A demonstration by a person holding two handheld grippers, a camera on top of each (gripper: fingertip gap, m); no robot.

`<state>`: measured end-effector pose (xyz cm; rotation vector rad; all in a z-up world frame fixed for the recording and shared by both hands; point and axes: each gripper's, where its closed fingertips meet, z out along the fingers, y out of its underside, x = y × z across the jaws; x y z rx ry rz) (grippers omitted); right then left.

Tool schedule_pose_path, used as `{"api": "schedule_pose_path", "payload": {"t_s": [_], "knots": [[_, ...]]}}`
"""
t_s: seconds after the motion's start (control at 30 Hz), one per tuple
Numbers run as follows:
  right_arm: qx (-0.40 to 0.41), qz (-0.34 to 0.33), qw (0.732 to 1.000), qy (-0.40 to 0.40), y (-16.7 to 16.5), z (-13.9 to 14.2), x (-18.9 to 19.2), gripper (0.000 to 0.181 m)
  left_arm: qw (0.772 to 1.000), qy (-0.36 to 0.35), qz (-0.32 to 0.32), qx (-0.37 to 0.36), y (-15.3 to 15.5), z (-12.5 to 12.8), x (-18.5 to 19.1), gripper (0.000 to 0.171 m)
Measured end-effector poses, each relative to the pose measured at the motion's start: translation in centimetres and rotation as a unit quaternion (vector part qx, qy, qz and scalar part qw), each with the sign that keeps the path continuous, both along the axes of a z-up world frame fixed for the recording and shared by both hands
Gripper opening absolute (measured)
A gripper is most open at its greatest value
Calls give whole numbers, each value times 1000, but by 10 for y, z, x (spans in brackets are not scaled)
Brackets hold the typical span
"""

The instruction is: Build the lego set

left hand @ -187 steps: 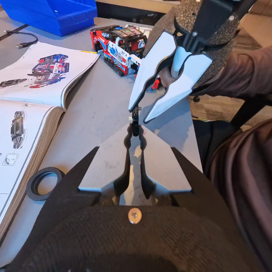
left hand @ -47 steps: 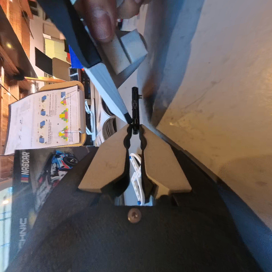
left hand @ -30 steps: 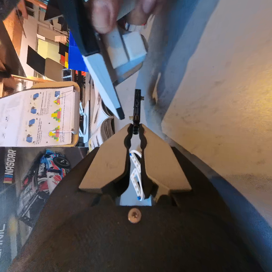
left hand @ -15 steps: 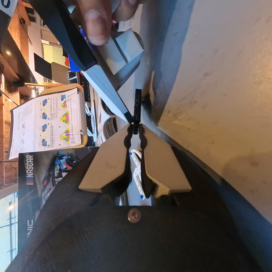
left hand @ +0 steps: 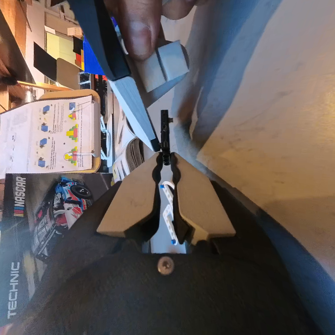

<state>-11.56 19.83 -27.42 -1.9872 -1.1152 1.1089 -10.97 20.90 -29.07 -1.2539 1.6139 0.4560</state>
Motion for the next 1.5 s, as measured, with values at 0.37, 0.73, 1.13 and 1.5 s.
{"api": "schedule_pose_path", "payload": {"t_s": [0.37,0.73,1.13,1.5], "knots": [[-3,-26,1000,11,9,3,-9,0,1000,-5,29,-5,7,1,-10,7],[7,-40,999,-8,16,-1,-13,0,998,-13,52,-36,9,-5,-13,6],[6,-69,997,28,32,10,2,0,998,-20,11,-66,-10,-14,-1,7],[22,-69,997,-40,22,1,29,0,997,-28,11,-77,-5,-14,0,6]]}}
